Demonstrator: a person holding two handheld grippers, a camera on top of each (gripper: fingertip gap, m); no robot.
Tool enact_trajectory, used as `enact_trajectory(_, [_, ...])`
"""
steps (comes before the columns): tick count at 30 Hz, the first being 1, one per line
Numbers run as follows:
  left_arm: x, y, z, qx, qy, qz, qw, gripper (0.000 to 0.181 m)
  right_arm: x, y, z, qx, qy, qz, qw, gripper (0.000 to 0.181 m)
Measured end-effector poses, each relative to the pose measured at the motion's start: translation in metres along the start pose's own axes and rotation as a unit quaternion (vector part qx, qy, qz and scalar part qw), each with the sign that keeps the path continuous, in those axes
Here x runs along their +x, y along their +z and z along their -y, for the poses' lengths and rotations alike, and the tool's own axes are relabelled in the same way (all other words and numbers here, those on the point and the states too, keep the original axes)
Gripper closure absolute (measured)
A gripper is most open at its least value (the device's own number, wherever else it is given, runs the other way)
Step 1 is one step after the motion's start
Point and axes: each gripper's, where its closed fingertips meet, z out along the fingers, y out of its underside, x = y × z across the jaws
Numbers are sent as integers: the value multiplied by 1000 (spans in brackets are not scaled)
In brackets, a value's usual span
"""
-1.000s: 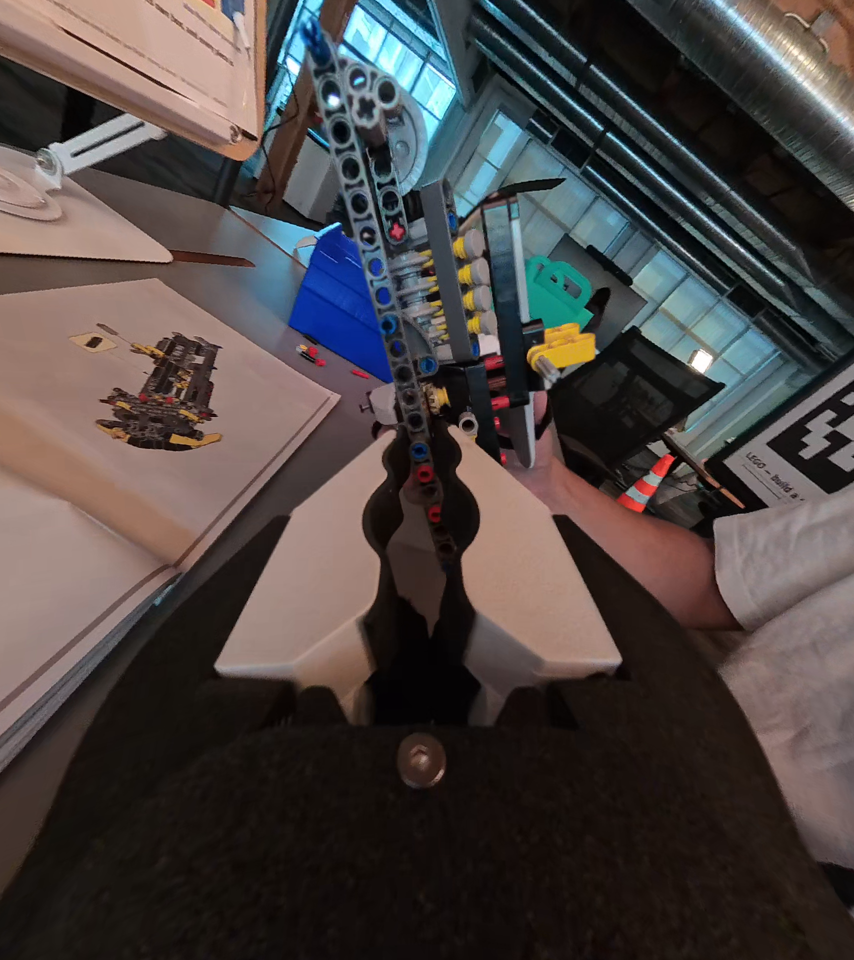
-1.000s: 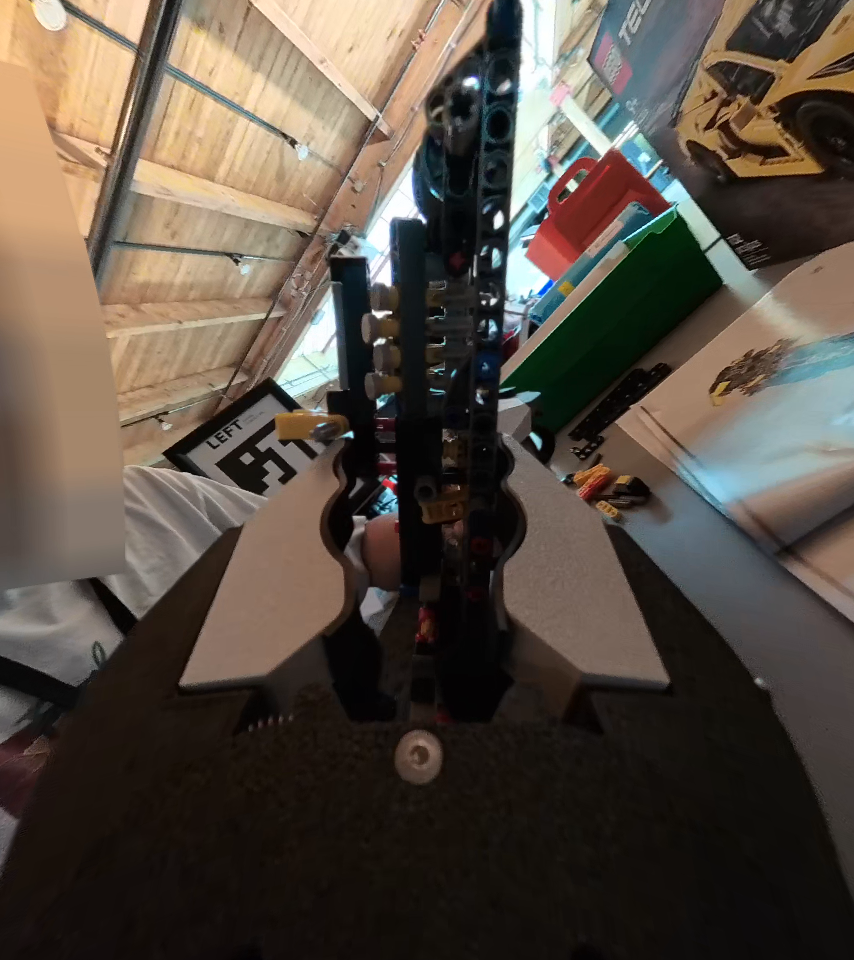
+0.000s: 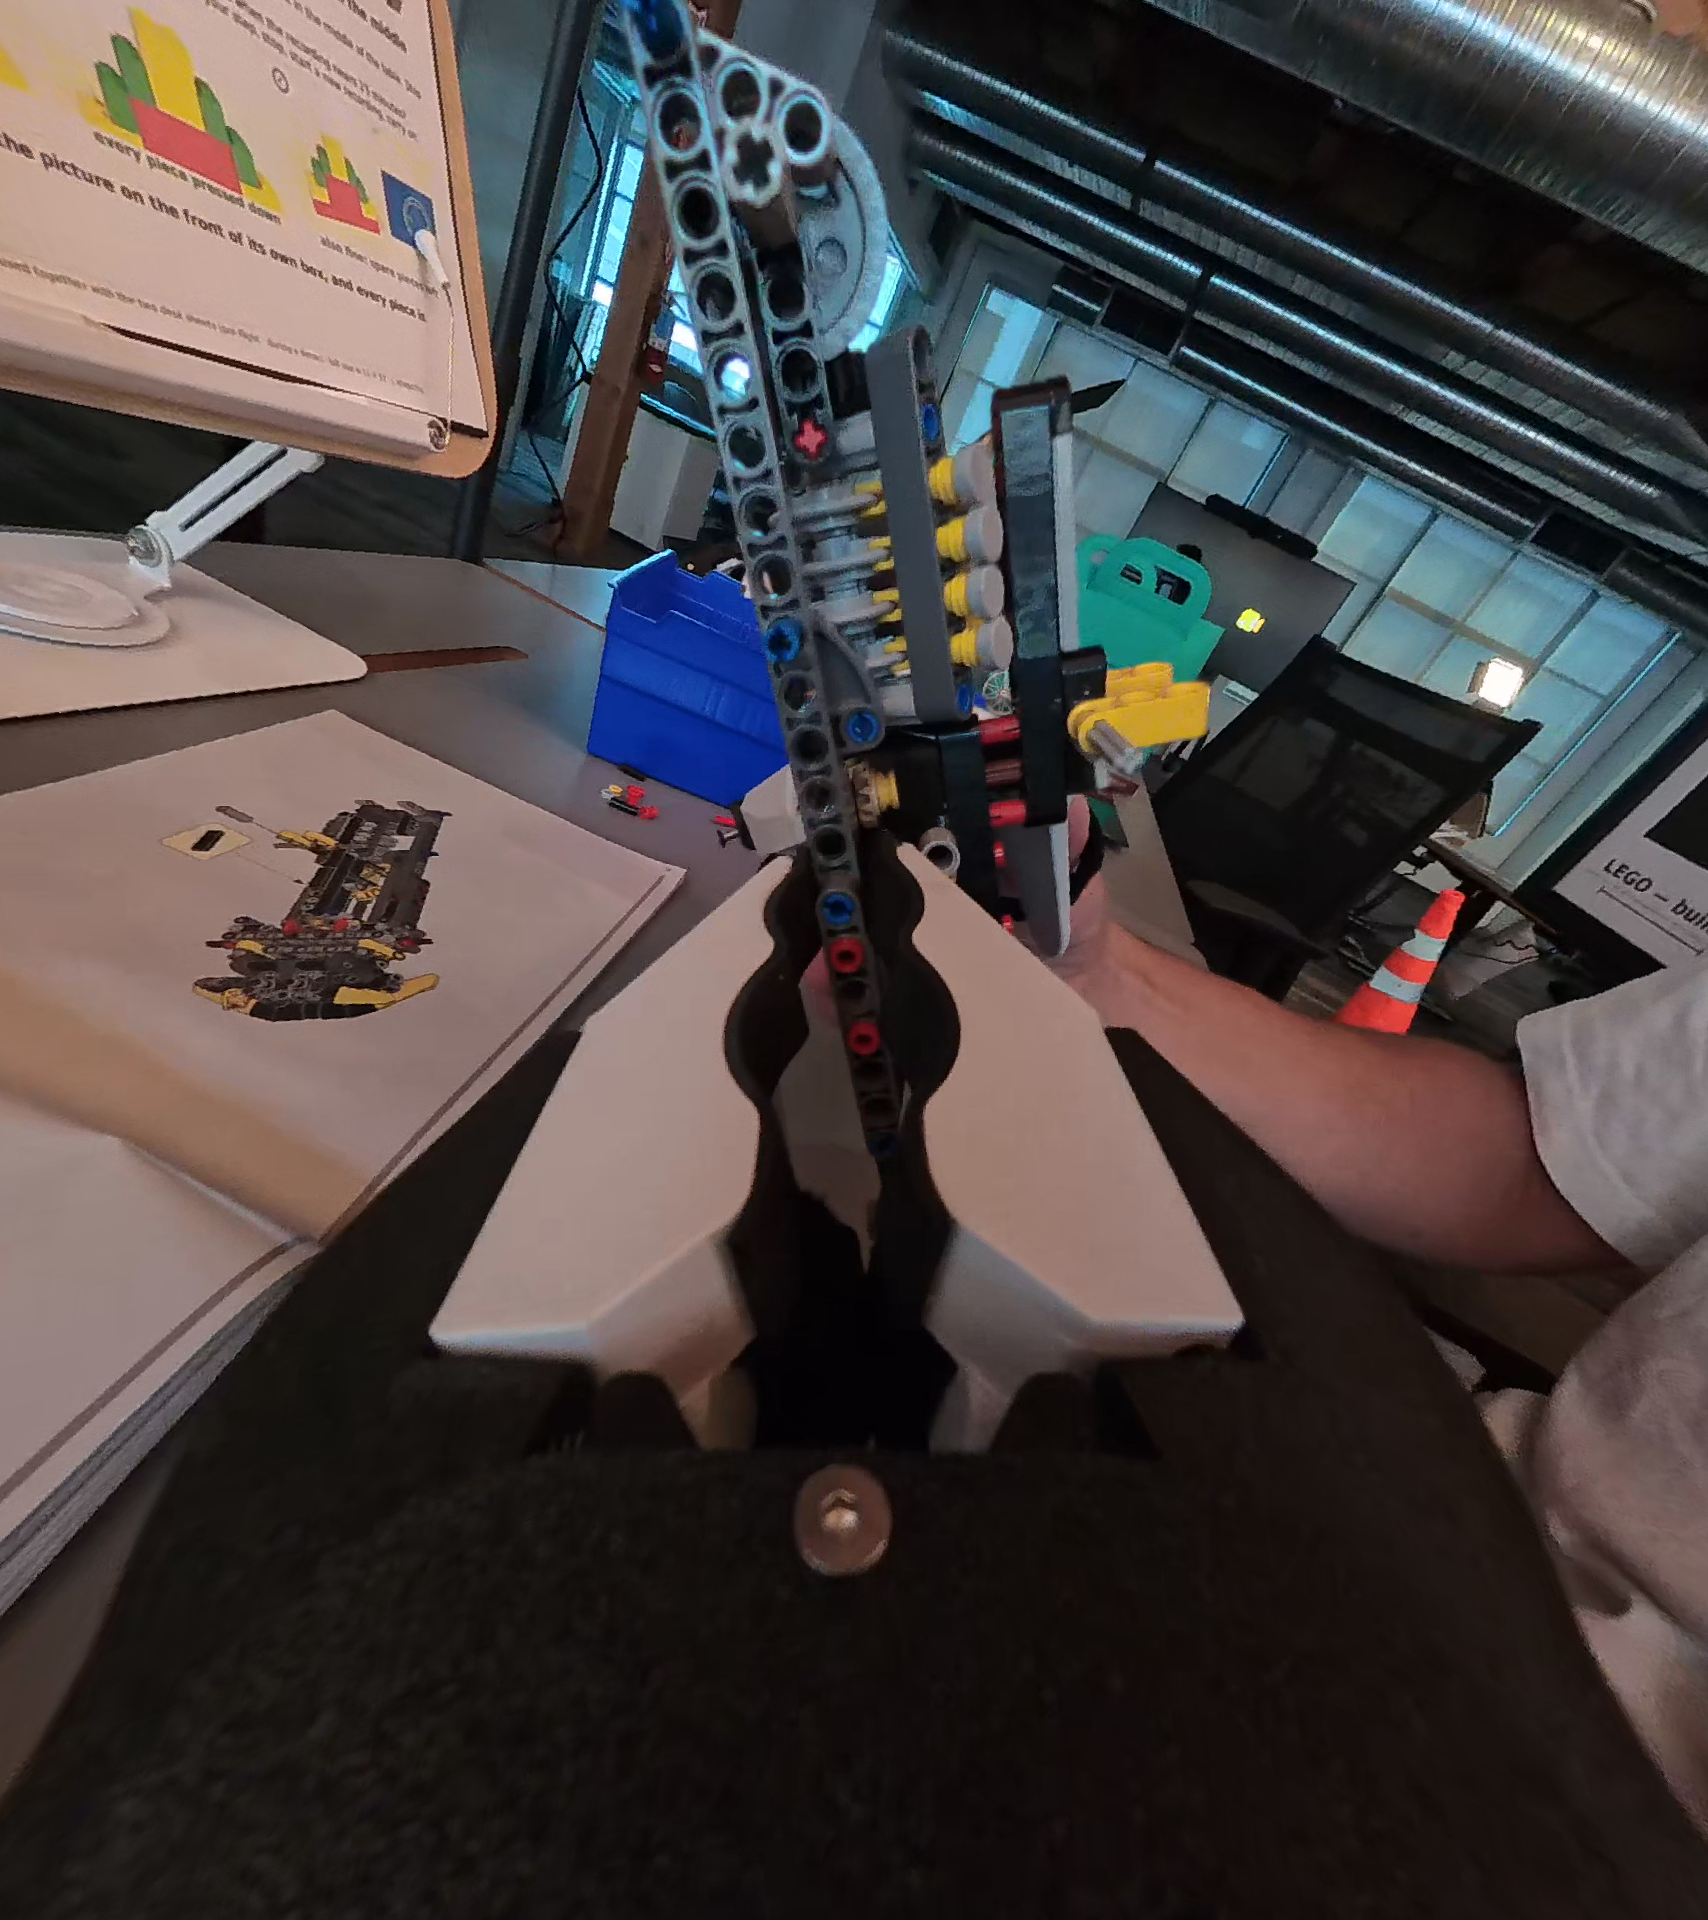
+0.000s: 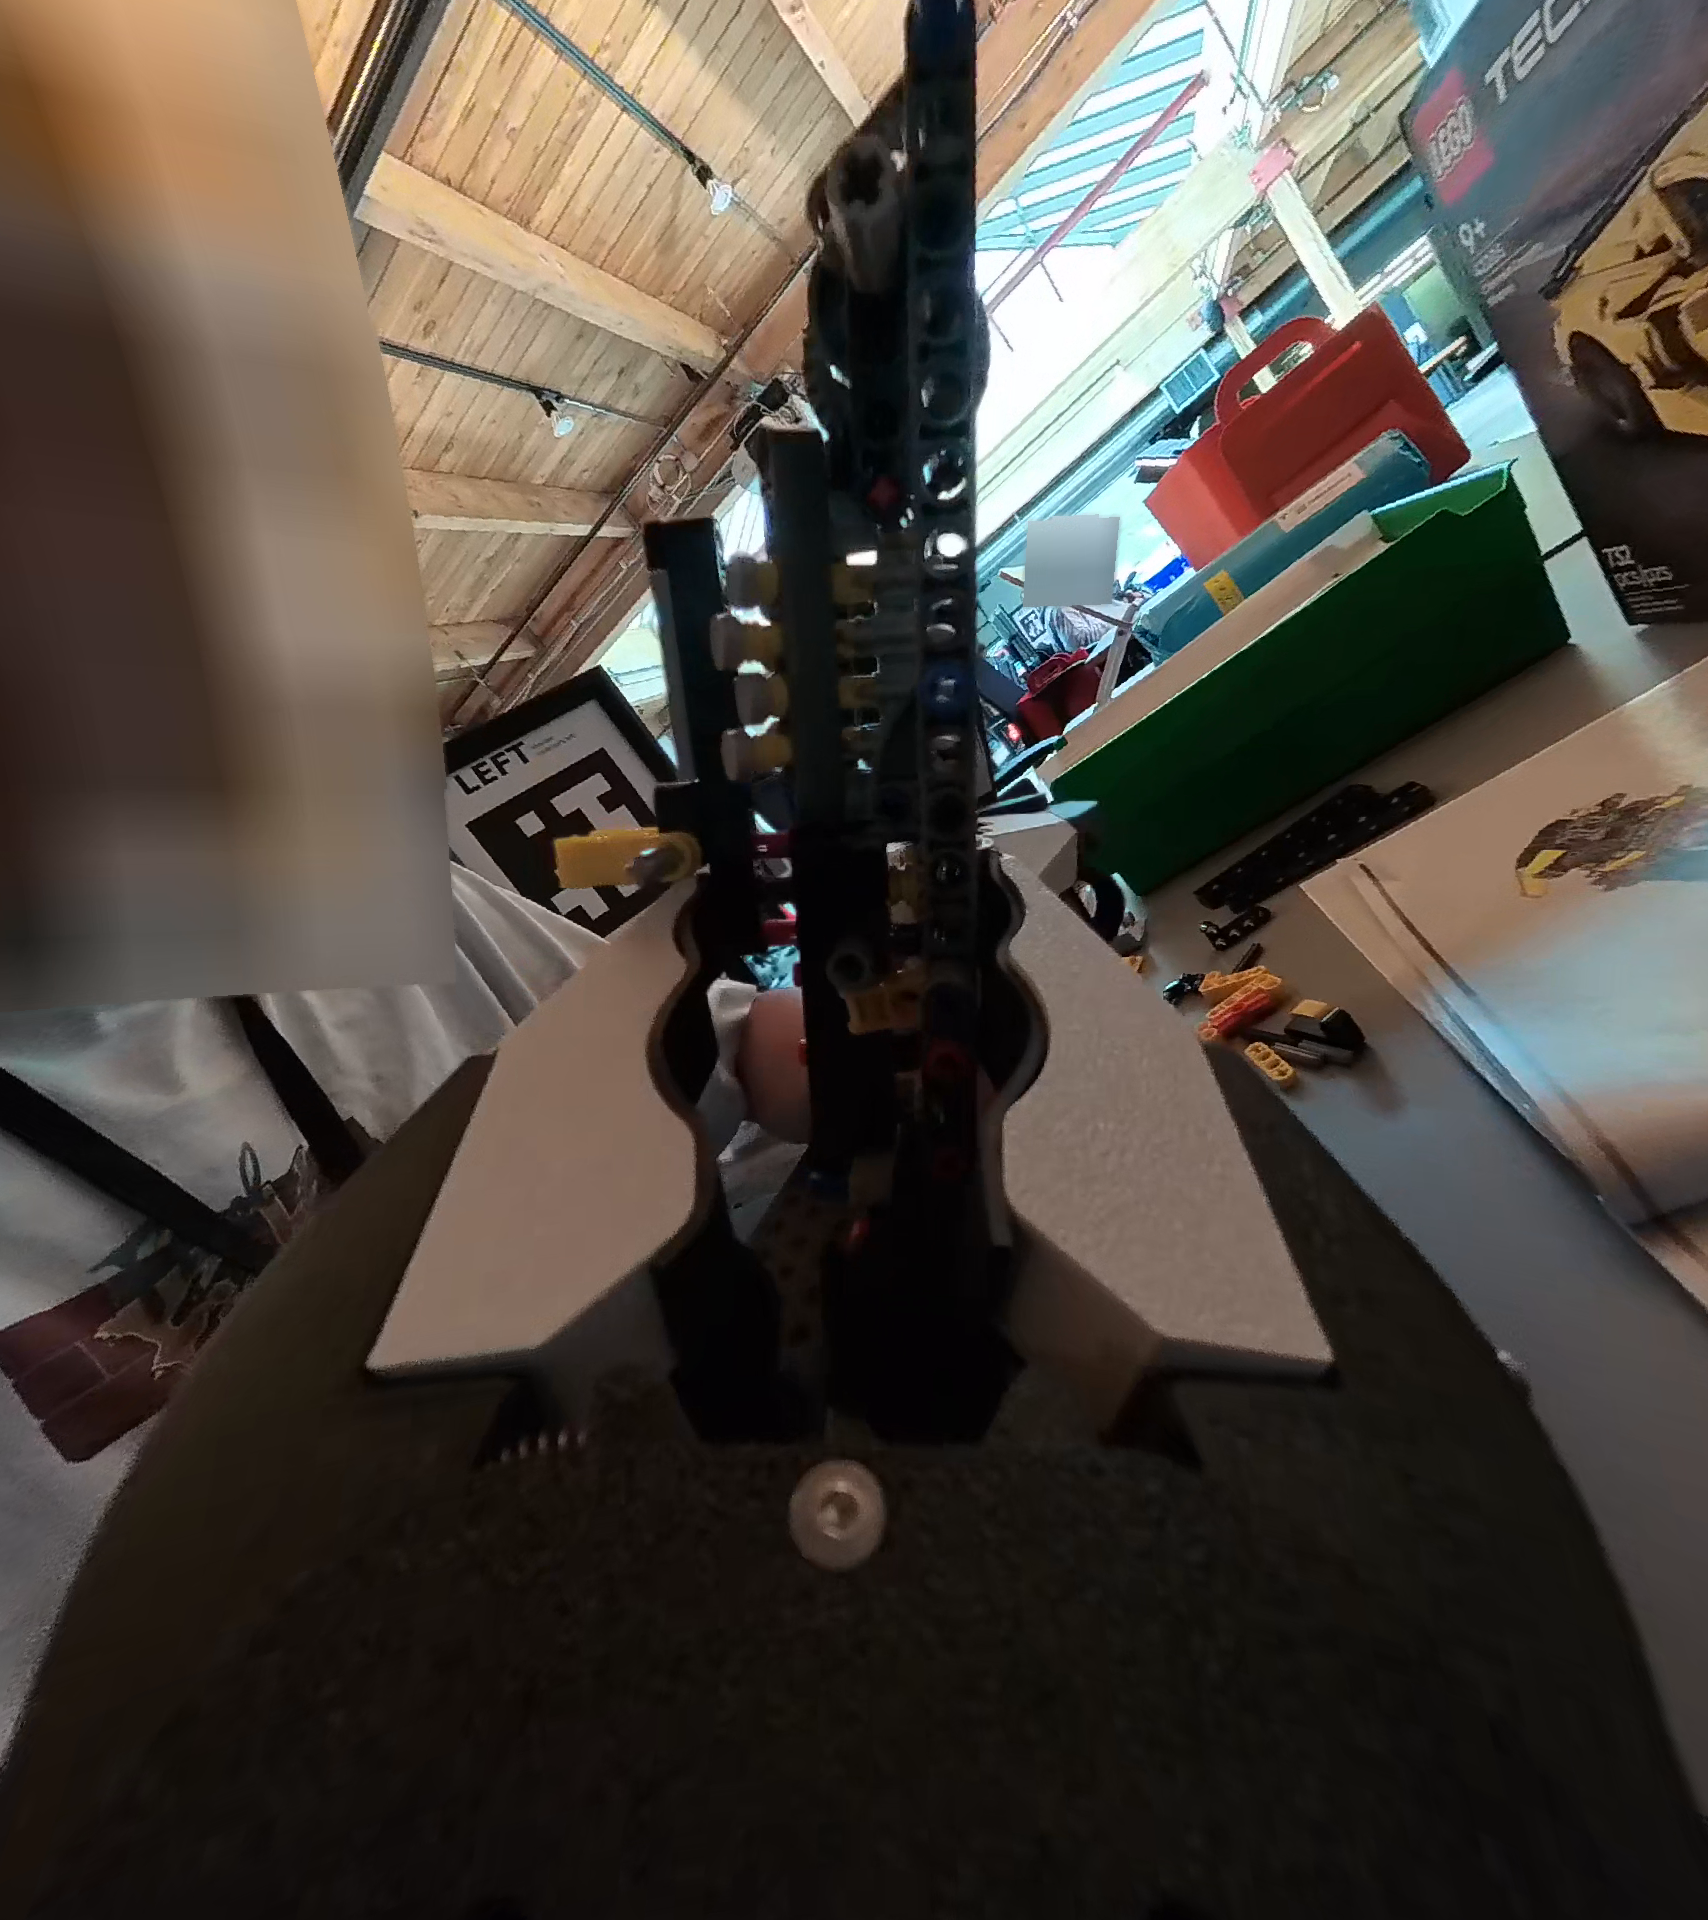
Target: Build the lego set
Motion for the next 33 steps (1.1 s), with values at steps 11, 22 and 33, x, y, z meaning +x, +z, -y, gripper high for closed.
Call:
enact_trajectory(11, [-13,-1,-3,3,-73,11,997,174,18,-4,-1,-3,60,-17,998,128])
enact_trajectory(22, [-12,1,-3,13,-63,29,998,174,13,-9,4,25,102,27,994,134])
enact_trajectory(33, [-10,2,-6,-3,-29,49,998,174,11,-9,-1,4,95,21,995,134])
